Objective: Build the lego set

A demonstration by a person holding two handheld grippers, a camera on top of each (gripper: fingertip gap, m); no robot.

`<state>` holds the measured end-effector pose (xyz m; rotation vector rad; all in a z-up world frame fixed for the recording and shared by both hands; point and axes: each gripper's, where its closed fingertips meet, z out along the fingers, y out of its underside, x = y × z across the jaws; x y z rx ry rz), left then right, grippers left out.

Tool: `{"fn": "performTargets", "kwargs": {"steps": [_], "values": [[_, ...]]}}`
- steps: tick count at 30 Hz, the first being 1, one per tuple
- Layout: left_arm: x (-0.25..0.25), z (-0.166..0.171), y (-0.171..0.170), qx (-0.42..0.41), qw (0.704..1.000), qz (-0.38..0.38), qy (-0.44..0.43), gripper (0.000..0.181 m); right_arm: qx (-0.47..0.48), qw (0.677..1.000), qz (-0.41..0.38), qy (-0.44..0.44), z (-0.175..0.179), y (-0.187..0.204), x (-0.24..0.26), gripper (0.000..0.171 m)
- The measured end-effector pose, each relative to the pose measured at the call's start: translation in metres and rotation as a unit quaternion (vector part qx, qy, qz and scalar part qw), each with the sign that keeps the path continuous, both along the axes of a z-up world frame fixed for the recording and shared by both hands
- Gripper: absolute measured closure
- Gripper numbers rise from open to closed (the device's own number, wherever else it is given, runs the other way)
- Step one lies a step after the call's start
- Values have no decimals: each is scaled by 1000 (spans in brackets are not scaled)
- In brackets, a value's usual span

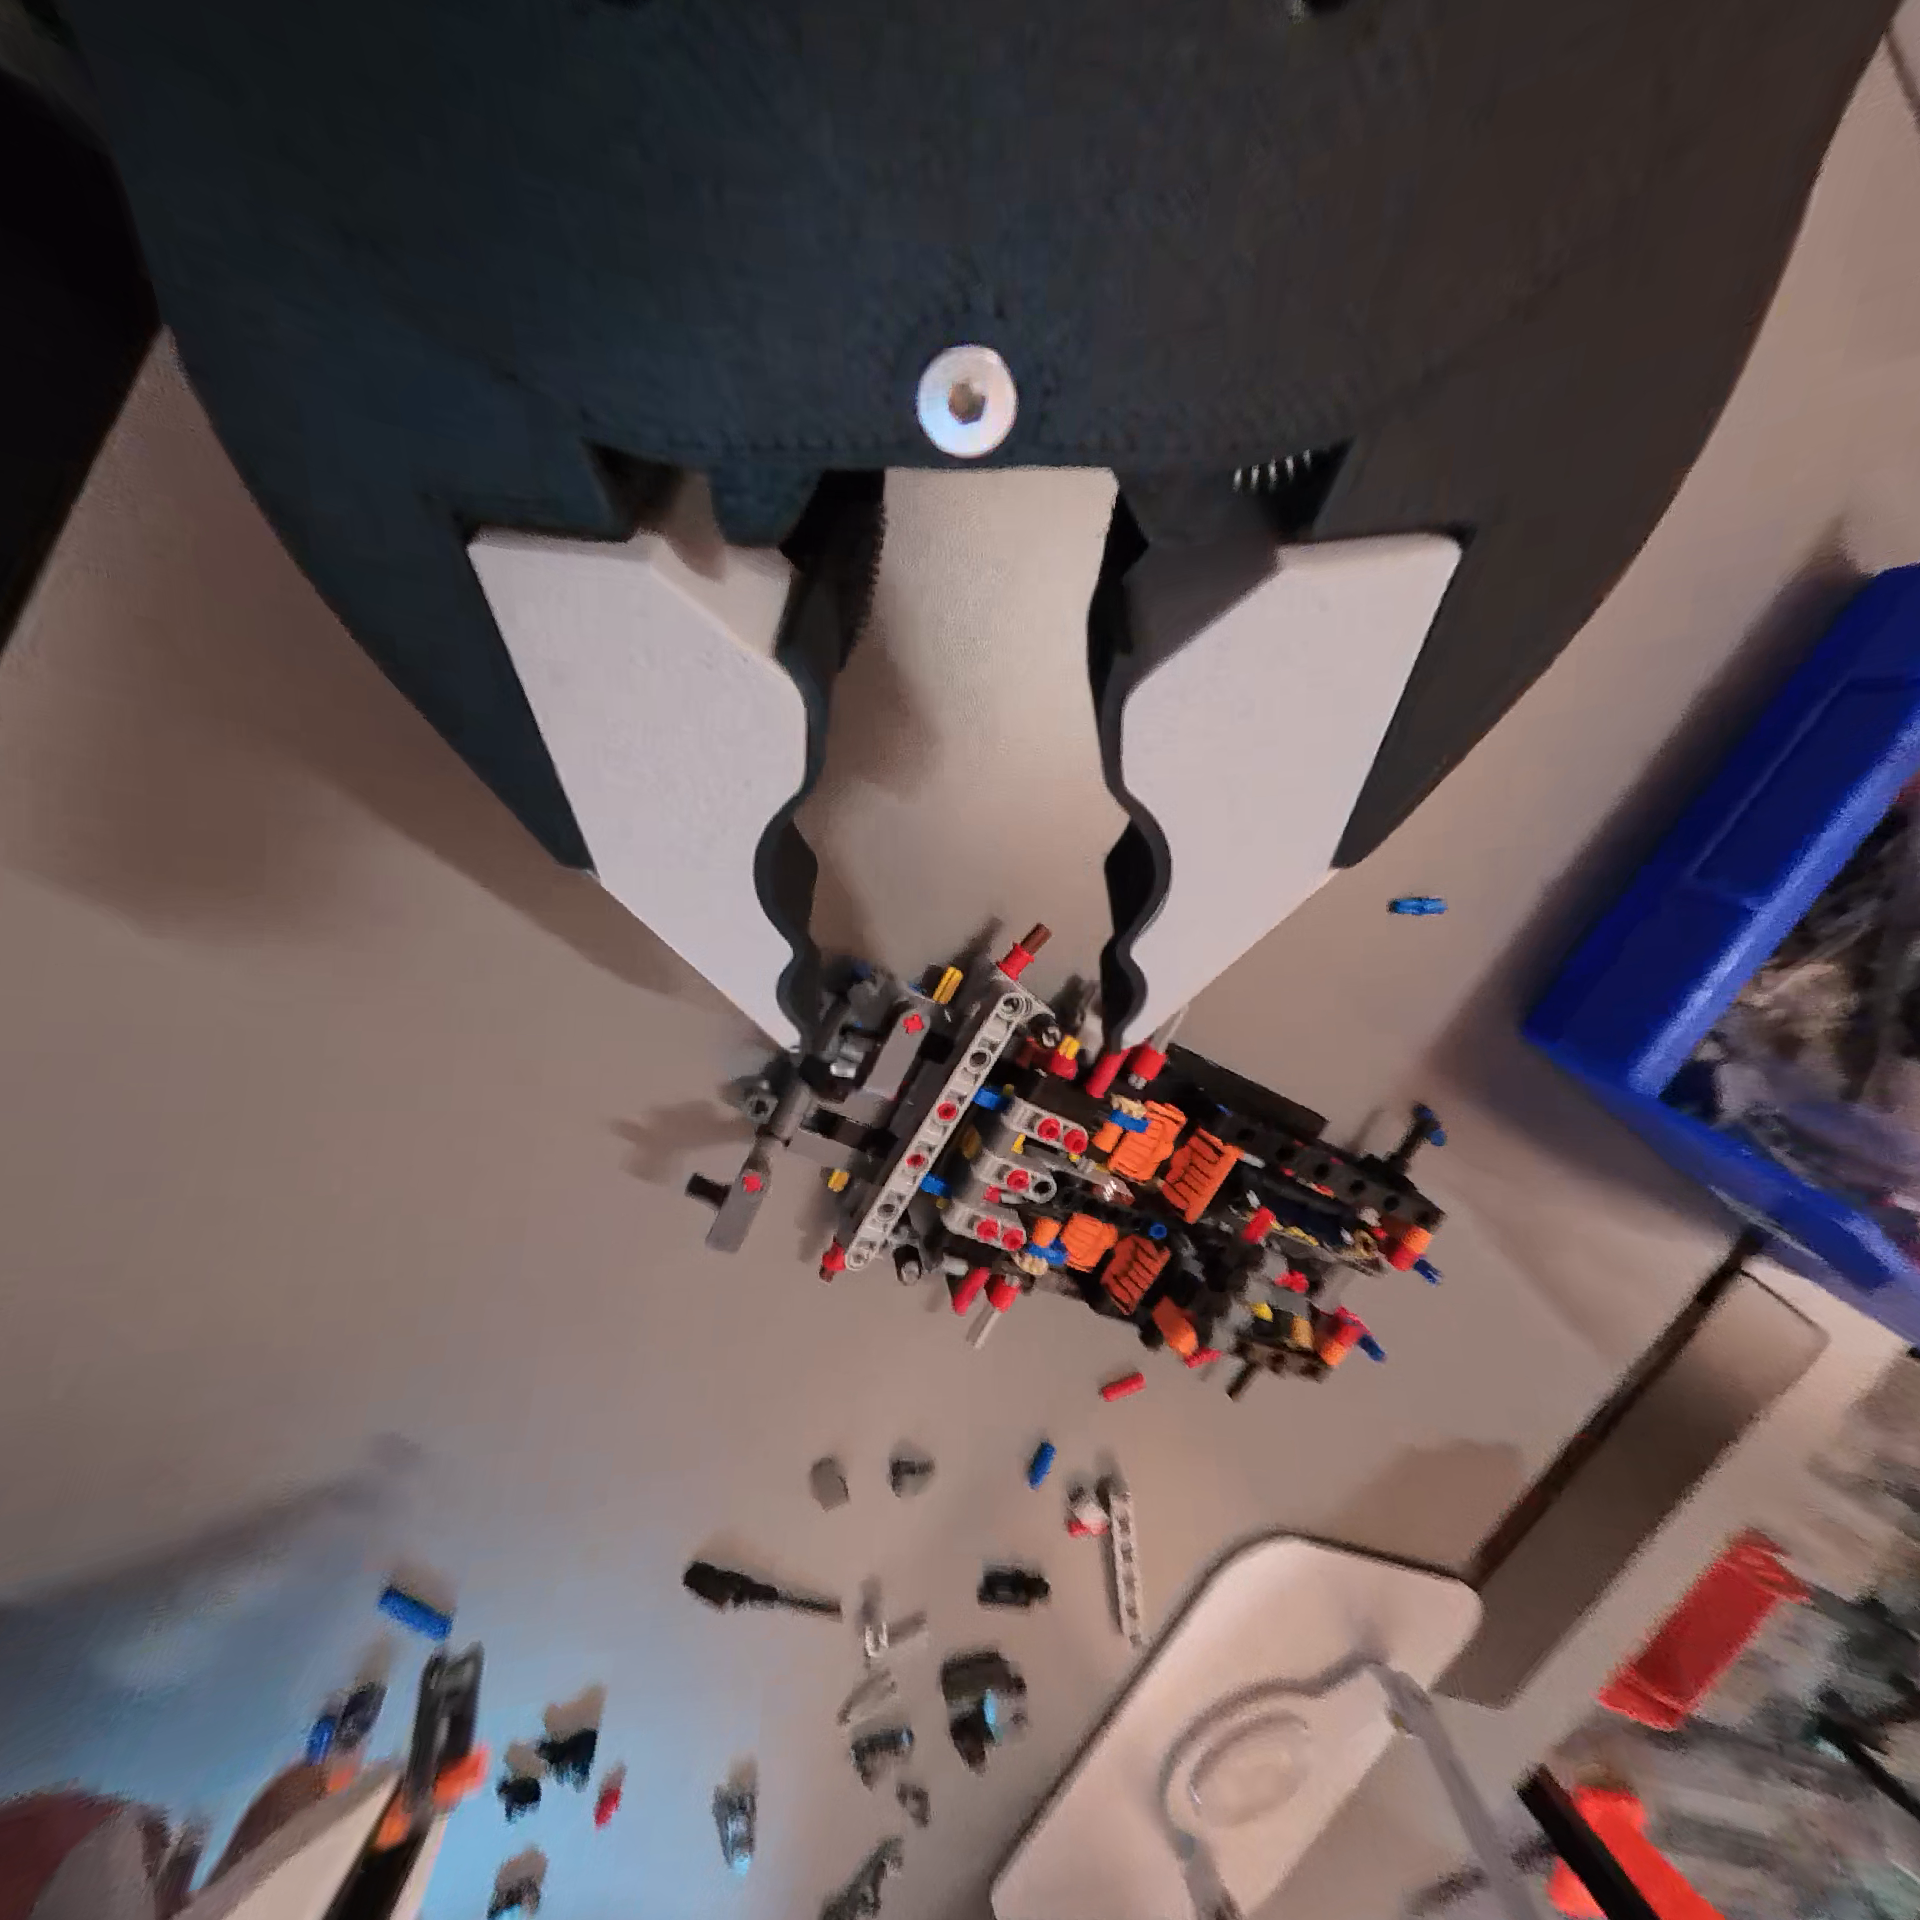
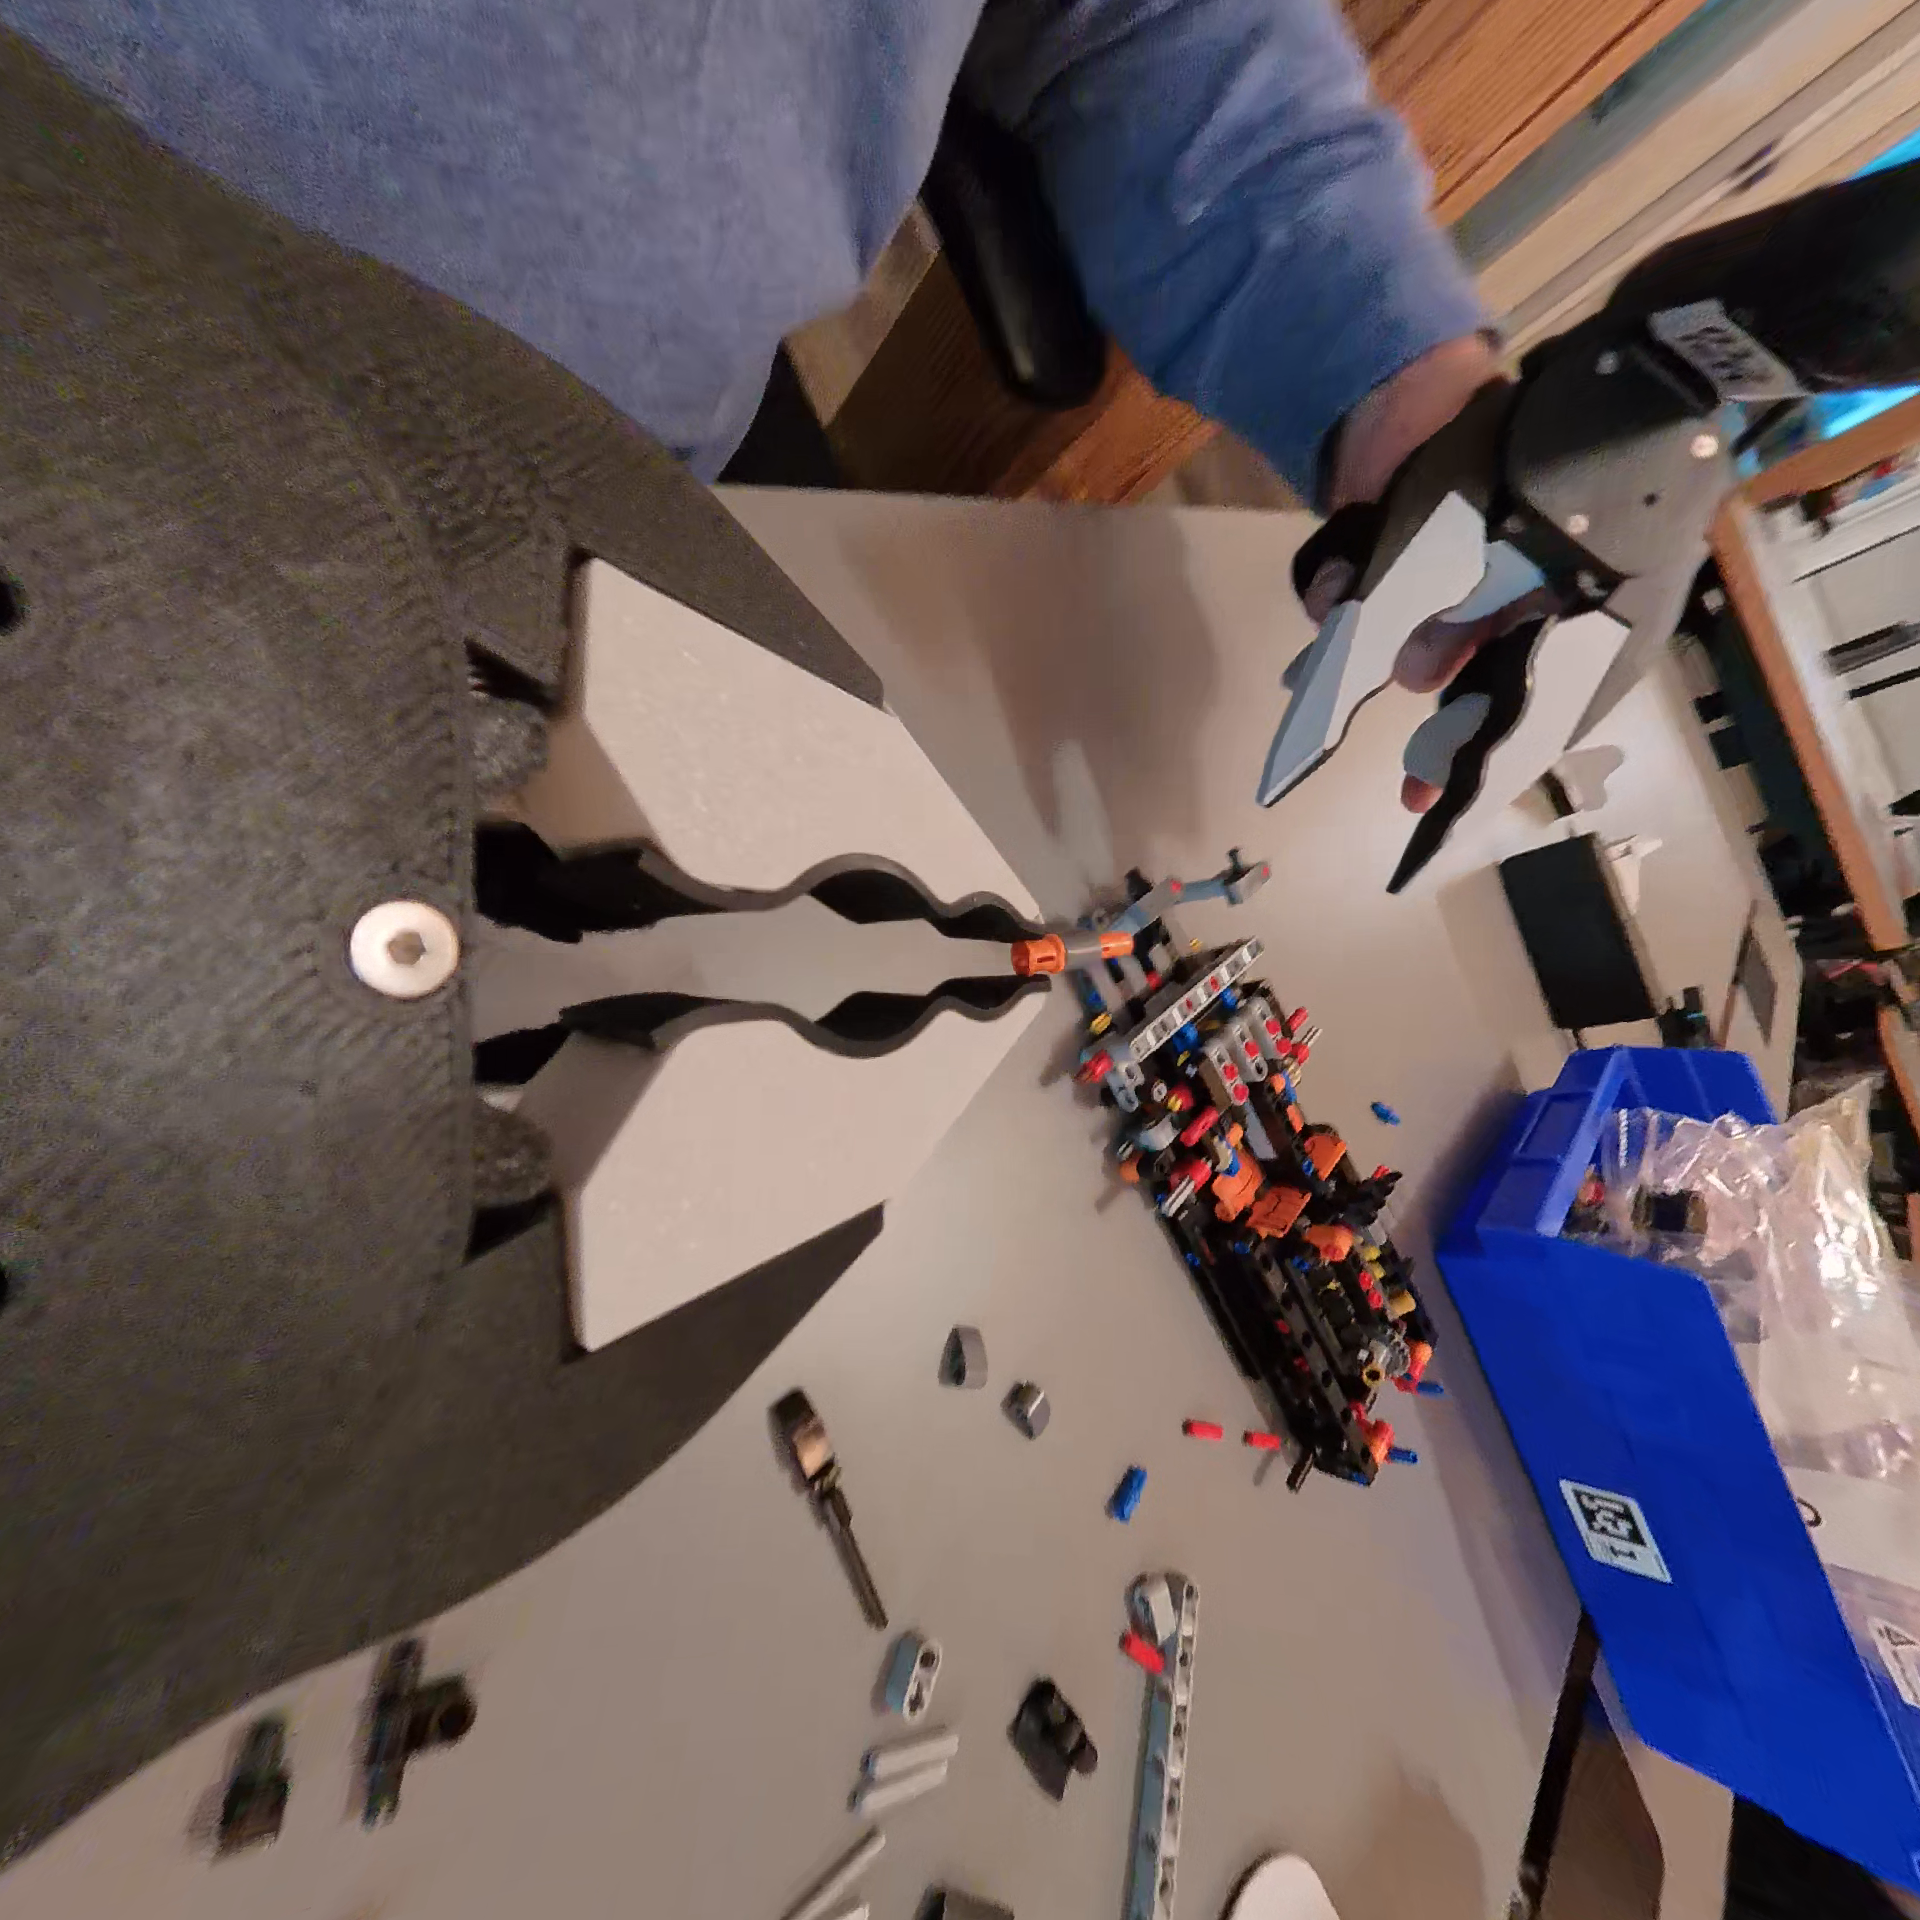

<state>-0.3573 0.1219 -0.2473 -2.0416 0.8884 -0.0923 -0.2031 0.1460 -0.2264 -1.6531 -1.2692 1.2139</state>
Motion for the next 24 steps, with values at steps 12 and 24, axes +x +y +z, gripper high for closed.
{"fn": "performTargets", "kwargs": {"steps": [12,24], "values": [[35,20,-23,46,999,-8,10,138,-89,995,21,50,13,-17,-19,167],[8,-18,-13,14,1000,-1,13,140,-13,999,25,-27,-15,-36,-33,167]]}}
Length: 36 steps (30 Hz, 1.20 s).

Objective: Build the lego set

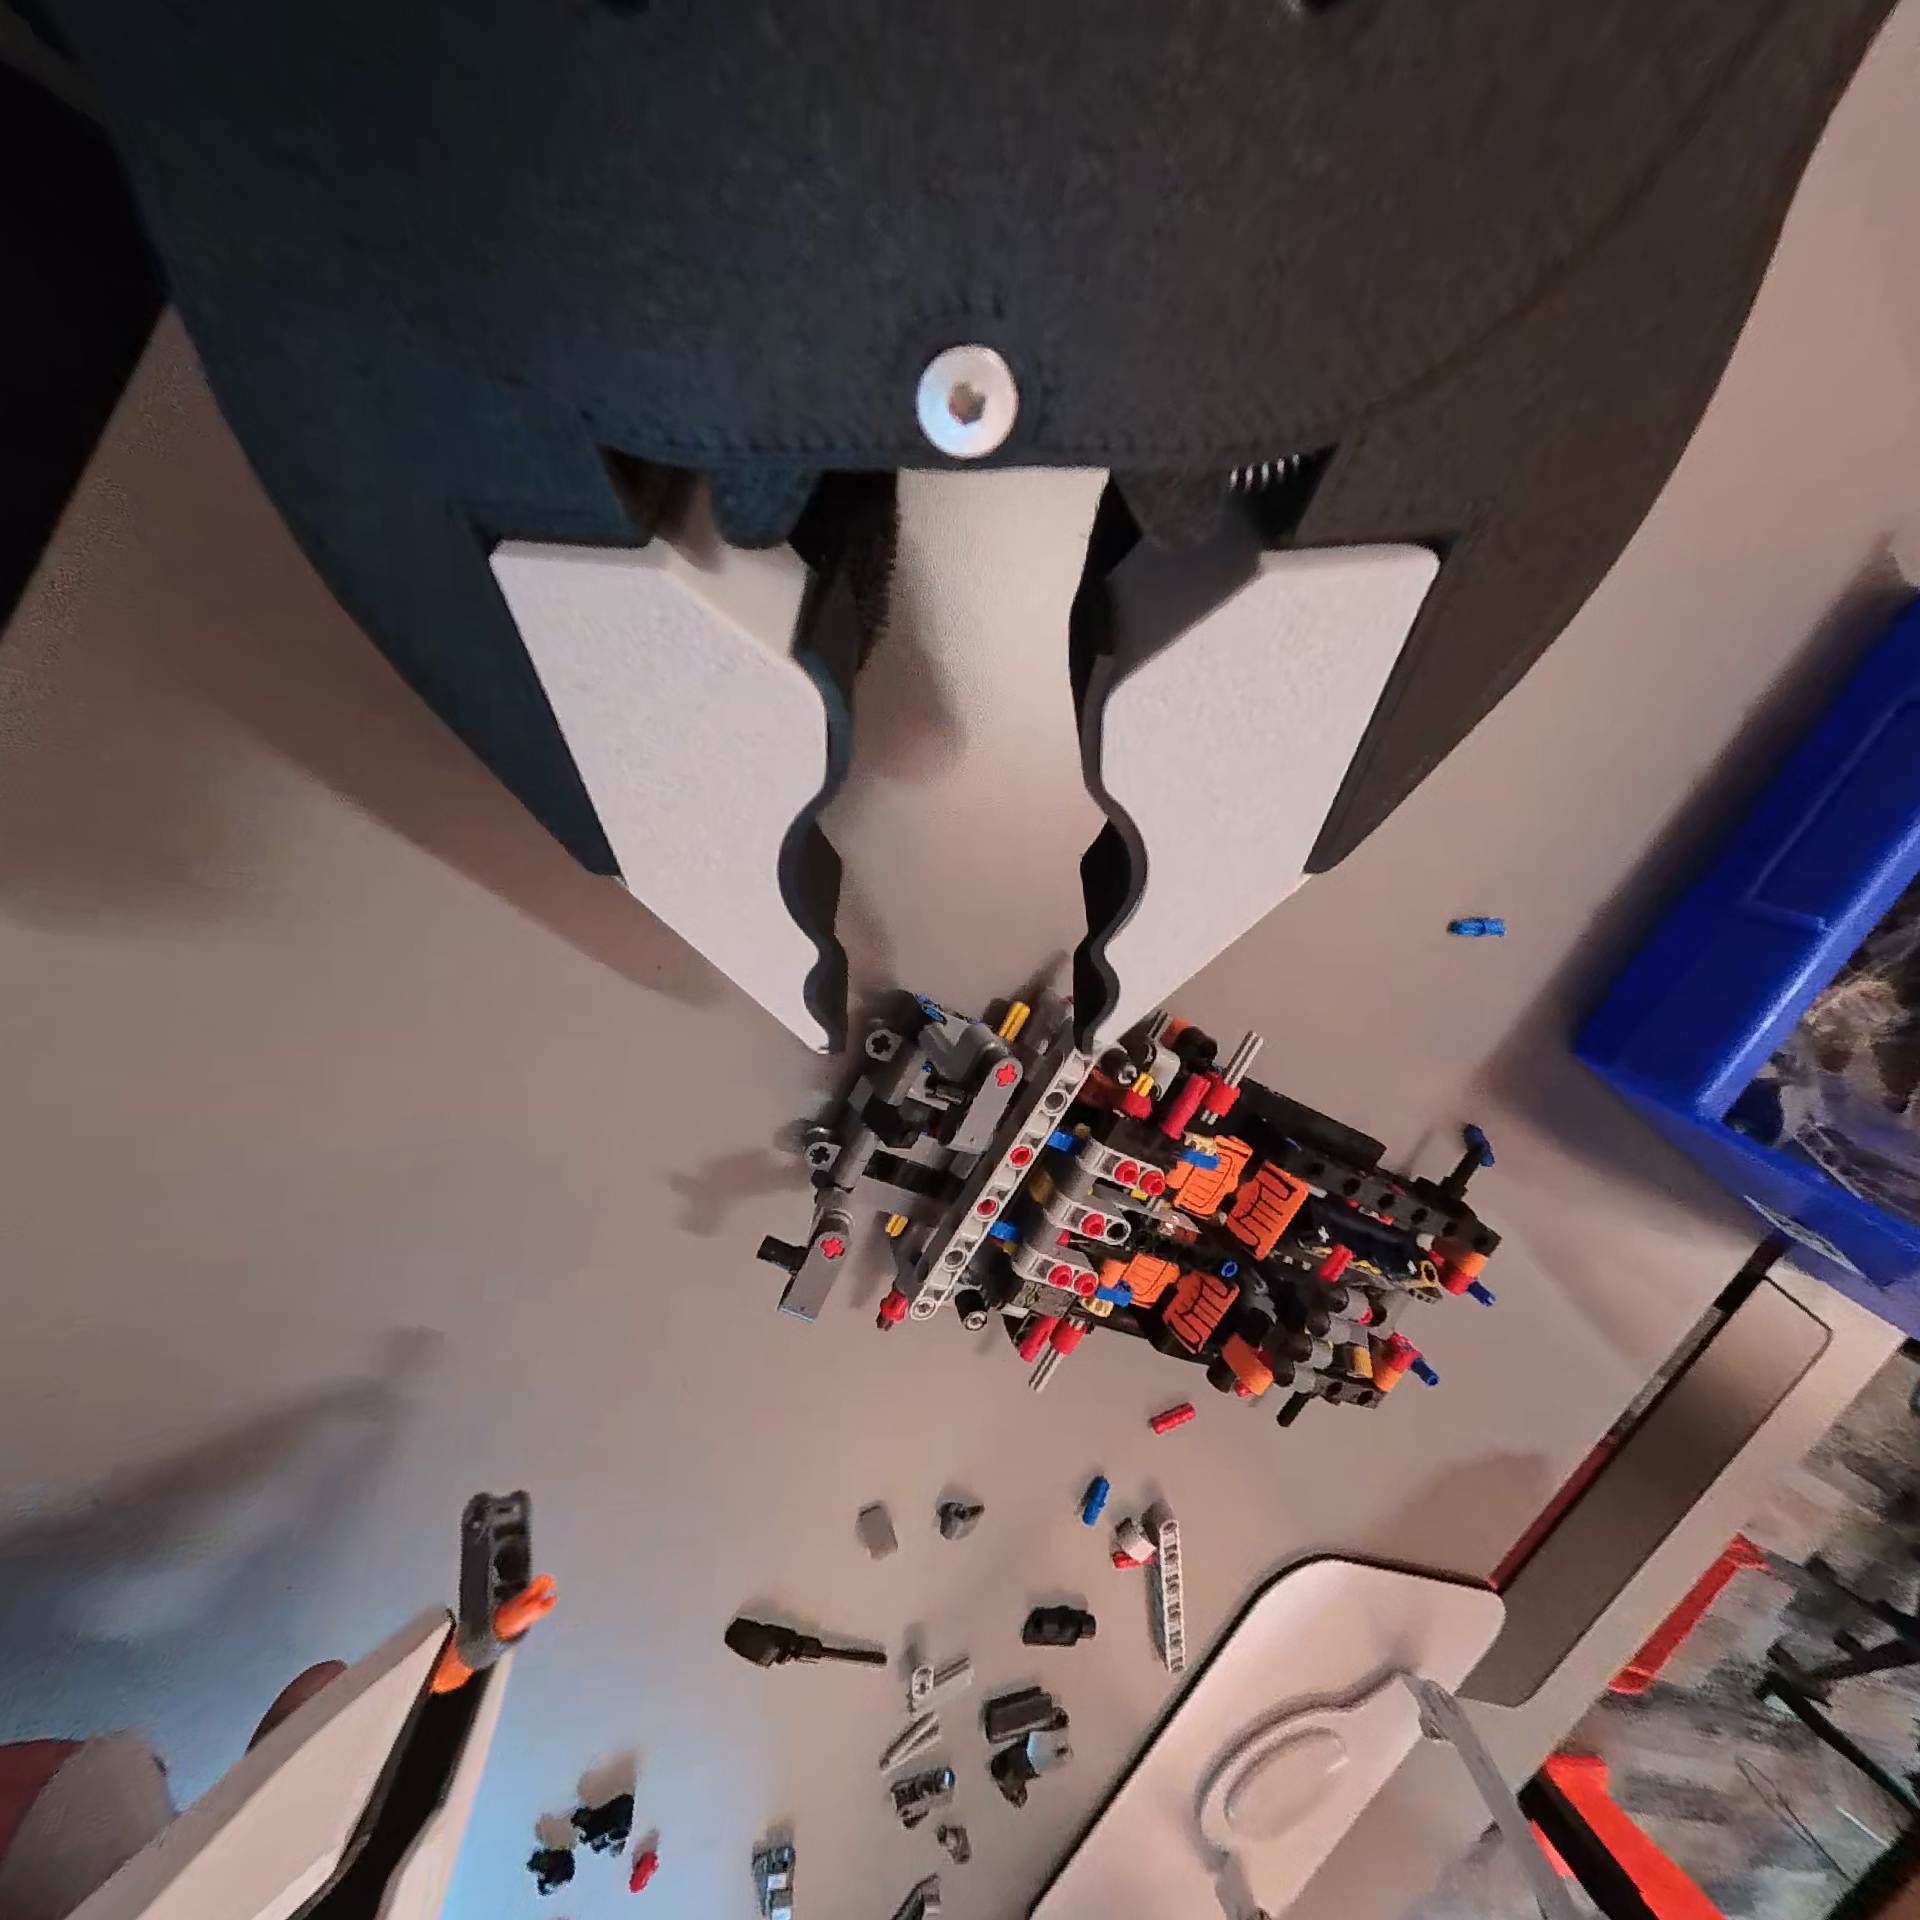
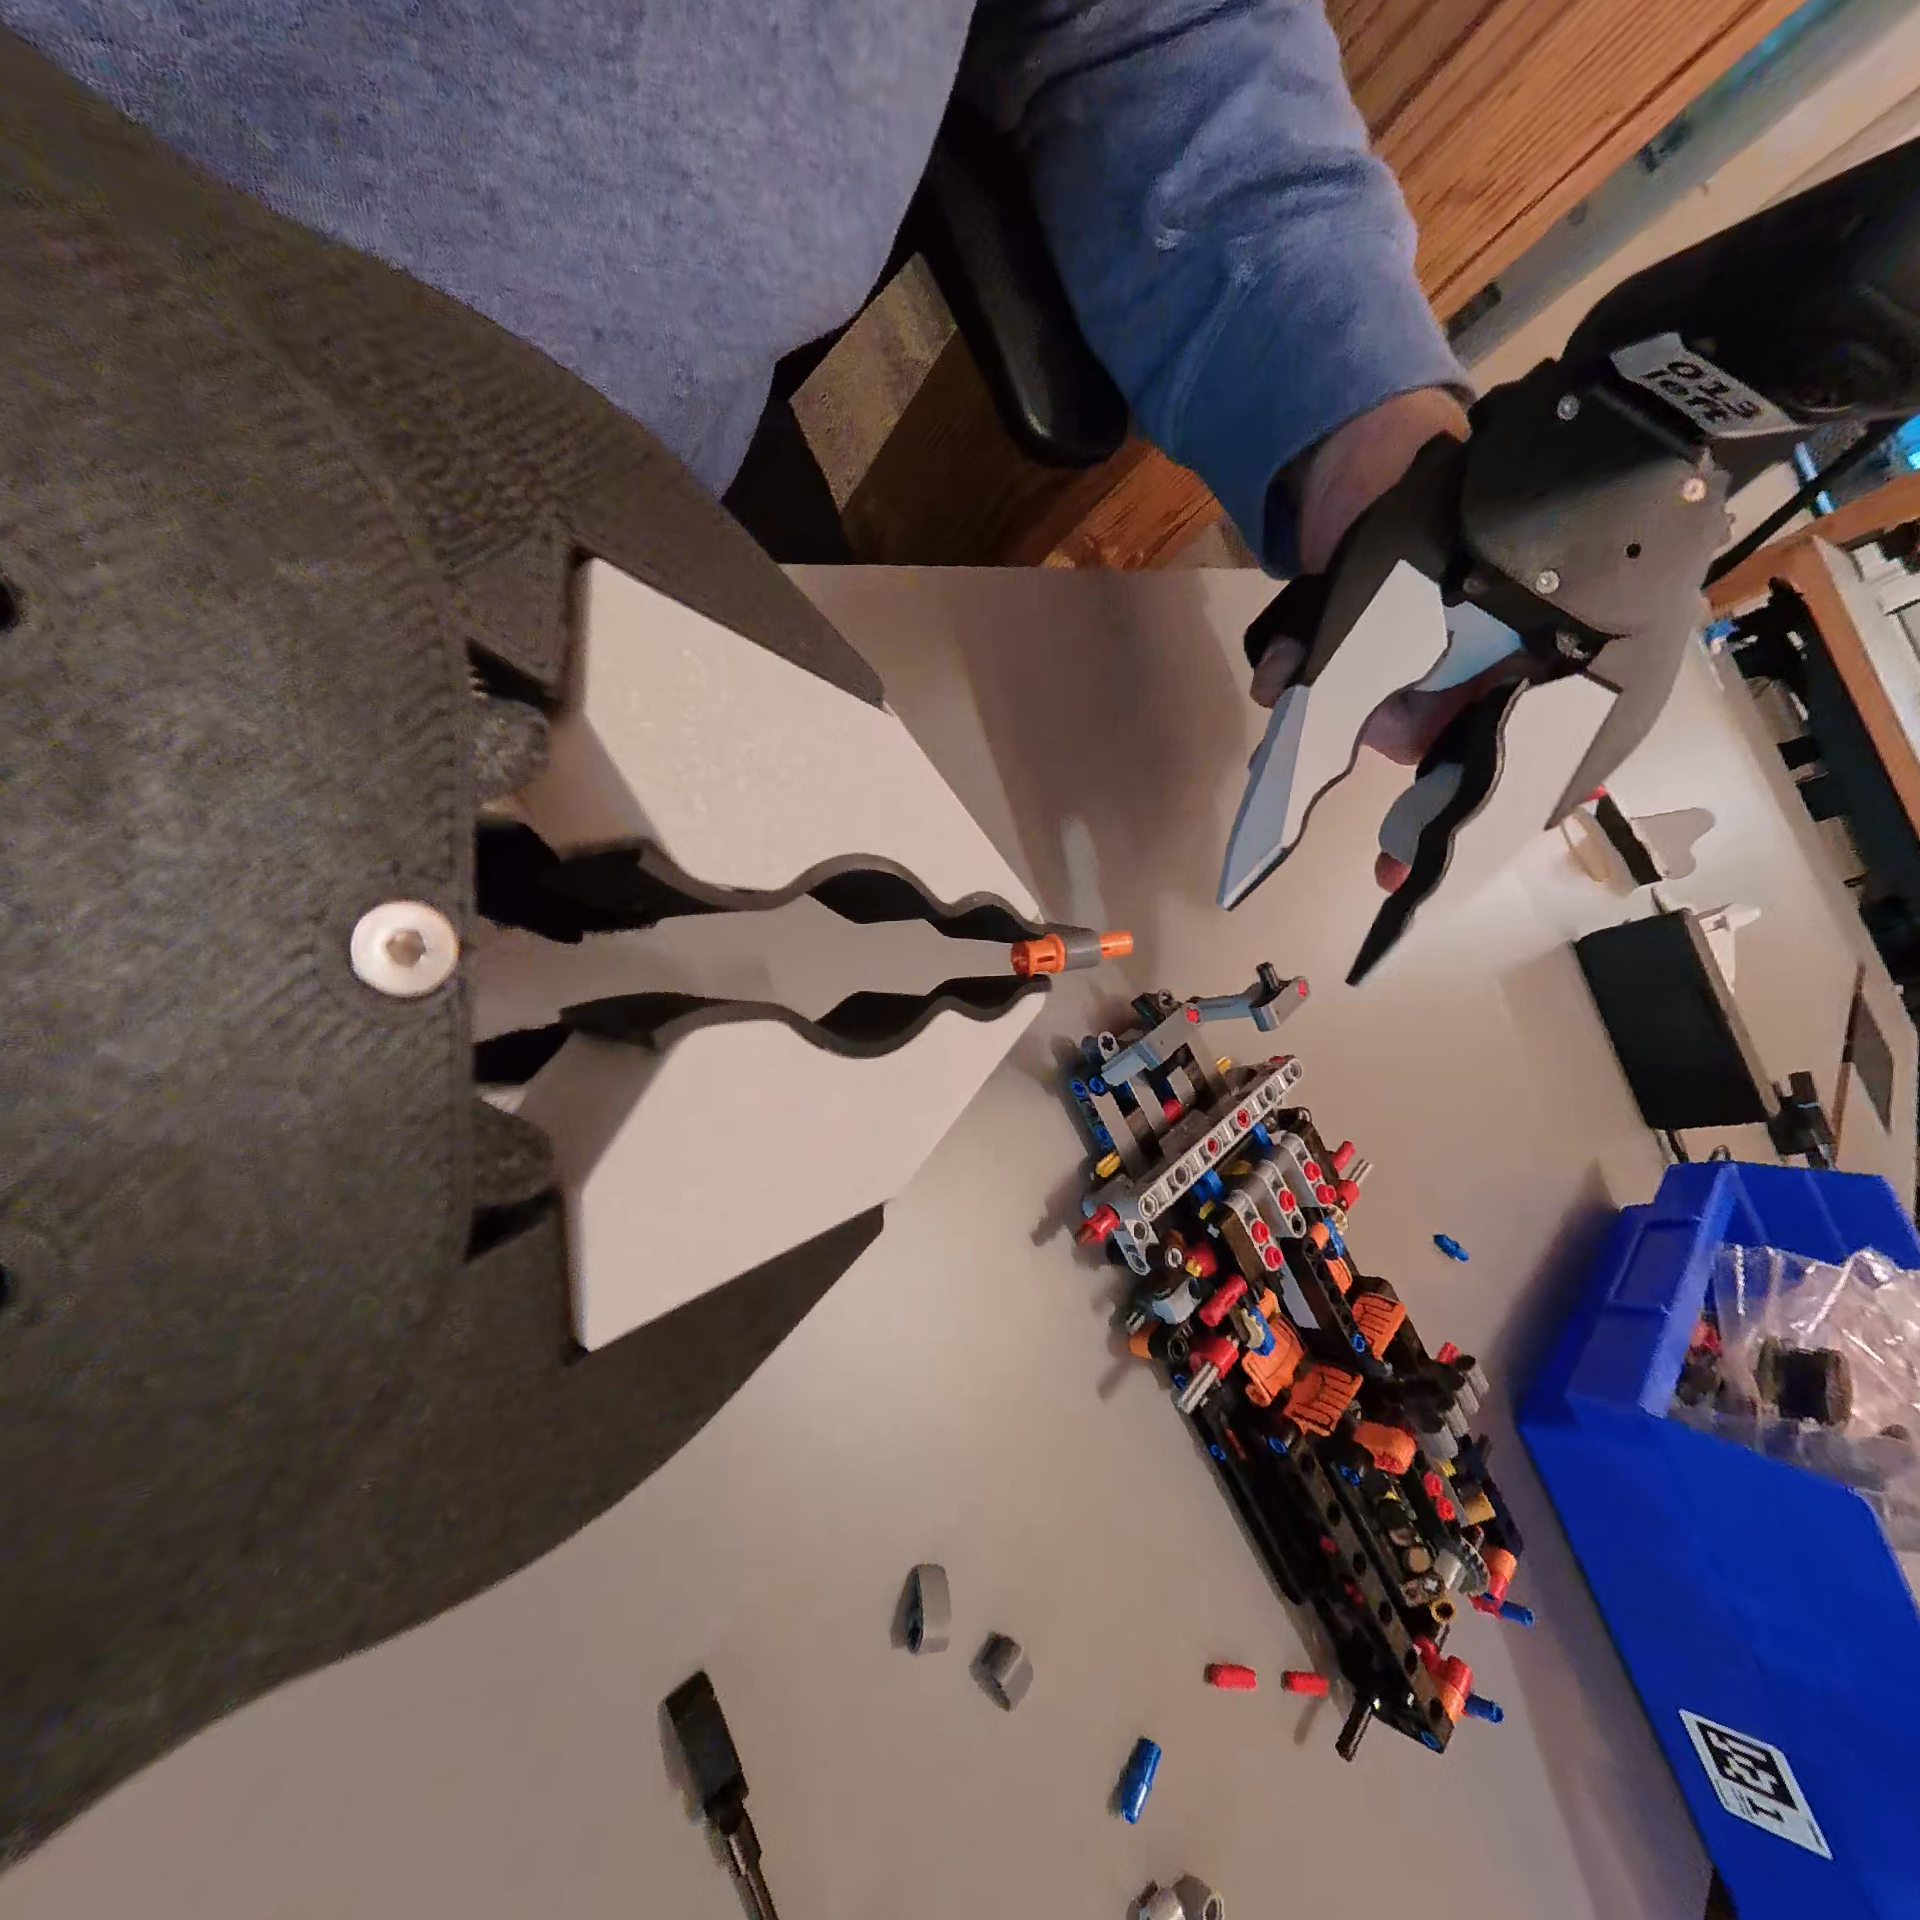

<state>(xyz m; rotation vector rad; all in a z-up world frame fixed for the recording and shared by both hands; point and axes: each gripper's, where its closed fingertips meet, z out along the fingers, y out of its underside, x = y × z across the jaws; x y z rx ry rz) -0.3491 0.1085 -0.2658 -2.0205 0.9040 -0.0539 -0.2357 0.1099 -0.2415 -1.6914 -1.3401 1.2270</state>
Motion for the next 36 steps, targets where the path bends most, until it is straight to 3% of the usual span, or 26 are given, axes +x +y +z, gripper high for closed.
{"fn": "performTargets", "kwargs": {"steps": [8,11,18,31,36], "values": [[33,1,22,34,995,-44,78,132,0,1000,-6,-6,-6,0,0,167],[35,-7,27,32,993,-51,106,139,3,1000,-6,-8,-7,1,0,167],[44,-8,31,6,996,-57,71,152,-1,1000,-4,-6,-9,1,-1,167],[36,-20,42,-41,996,-45,70,130,19,1000,0,-17,-9,18,-9,167],[35,-32,41,-76,994,-51,65,136,19,1000,3,-16,-9,22,-14,167]]}}
